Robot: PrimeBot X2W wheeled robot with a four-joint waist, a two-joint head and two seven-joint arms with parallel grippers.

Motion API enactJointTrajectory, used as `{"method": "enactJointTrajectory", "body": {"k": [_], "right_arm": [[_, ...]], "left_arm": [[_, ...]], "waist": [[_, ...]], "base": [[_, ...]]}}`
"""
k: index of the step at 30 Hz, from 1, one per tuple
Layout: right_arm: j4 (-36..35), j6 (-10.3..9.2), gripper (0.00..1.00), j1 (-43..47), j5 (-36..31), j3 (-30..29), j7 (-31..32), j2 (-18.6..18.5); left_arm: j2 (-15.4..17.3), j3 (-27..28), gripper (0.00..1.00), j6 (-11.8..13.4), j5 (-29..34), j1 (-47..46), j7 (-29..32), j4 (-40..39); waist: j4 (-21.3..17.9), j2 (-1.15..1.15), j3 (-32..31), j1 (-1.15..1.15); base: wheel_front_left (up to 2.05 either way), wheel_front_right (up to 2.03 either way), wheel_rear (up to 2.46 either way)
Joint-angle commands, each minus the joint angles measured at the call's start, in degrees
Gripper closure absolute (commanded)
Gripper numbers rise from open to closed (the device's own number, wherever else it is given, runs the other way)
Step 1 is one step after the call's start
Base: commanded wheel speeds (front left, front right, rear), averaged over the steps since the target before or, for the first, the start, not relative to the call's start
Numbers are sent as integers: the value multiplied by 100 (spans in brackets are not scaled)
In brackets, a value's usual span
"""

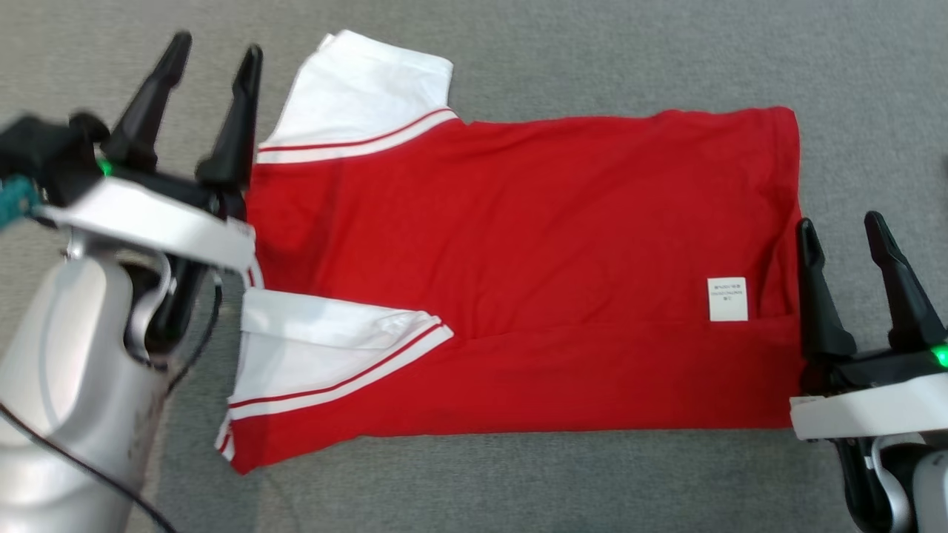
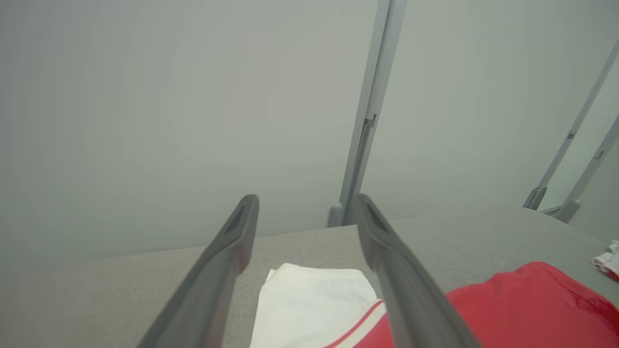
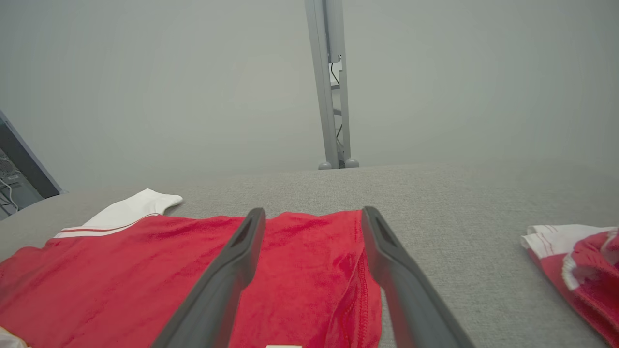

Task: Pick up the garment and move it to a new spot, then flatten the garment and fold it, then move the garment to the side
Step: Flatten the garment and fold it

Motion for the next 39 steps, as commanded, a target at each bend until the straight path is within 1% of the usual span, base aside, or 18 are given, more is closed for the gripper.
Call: {"method": "enactJointTrajectory", "body": {"k": [1, 4, 8, 12, 18, 20, 23, 24, 25, 26, 27, 30, 32, 36, 37, 39], "right_arm": [[45, -2, 0, -137, 35, 84, -70, -13], [168, -2, 0, -310, 110, 315, -145, 3], [354, -2, 0, -553, 209, 575, -299, 20], [544, -2, 0, -710, 302, 795, -441, 30], [752, -2, 0, -852, 408, 1039, -589, 43], [769, -2, 0, -859, 455, 1044, -628, 42], [764, -1, 0, -910, 525, 968, -619, 42], [760, -2, 0, -952, 535, 930, -584, 36], [734, -2, 0, -1021, 513, 885, -577, 0], [711, -1, 0, -1095, 547, 850, -539, -6], [712, -2, 0, -1186, 618, 820, -477, -5], [832, -2, 0, -1690, 789, 698, -202, -175], [1072, -1, 0, -2098, 935, 661, -8, -339], [1712, -2, 0, -2857, 1305, 874, 295, -698], [1886, -1, 0, -3033, 1459, 961, 376, -735], [2281, -1, 0, -3300, 1531, 1151, 506, -912]], "left_arm": [[0, -63, 0, -90, -111, -465, 110, 452], [55, -174, 0, -193, -286, -1167, 318, 1279], [128, -354, 0, -234, -534, -1962, 592, 2299], [246, -556, 0, -240, -750, -2536, 795, 3104], [499, -764, 0, -237, -1190, -2961, 1057, 3939], [525, -854, 0, -238, -1303, -3007, 1232, 4199], [479, -1026, 0, -237, -1441, -3019, 1548, 4480], [466, -1087, 13, -238, -1475, -3033, 1606, 4513], [451, -1131, 54, -238, -1533, -3056, 1611, 4501], [442, -1173, 100, -238, -1585, -3089, 1612, 4491], [439, -1238, 100, -239, -1617, -3111, 1628, 4475], [451, -1372, 100, -238, -1738, -3154, 1594, 4430], [444, -1468, 100, -238, -1808, -3214, 1541, 4388], [353, -1678, 100, -239, -1936, -3371, 1459, 4318], [330, -1729, 100, -239, -1979, -3400, 1438, 4311], [313, -1828, 100, -239, -2036, -3477, 1392, 4301]], "waist": [[-251, 0, 273, 0], [-532, 0, 508, 0], [-816, 0, 827, 0], [-1052, 0, 1065, 0], [-1303, 0, 1245, 0], [-1319, 0, 1263, 0], [-1293, 0, 1273, 0], [-1278, 0, 1275, 0], [-1262, 0, 1279, 0], [-1247, 0, 1285, 0], [-1237, 0, 1291, 0], [-1216, 0, 1306, 0], [-1182, 0, 1318, 0], [-998, 0, 1347, 0], [-955, 0, 1350, 0], [-877, 0, 1348, 0]], "base": [[0, 0, 0], [0, 0, 0], [0, 0, 0], [0, 0, 0], [0, 0, 0], [0, 0, 0], [0, 0, 0], [0, 0, 0], [0, 0, 0], [0, 0, 0], [0, 0, 0], [0, 0, 0], [0, 0, 0], [0, 0, 0], [0, 0, 0], [0, 0, 0]]}}
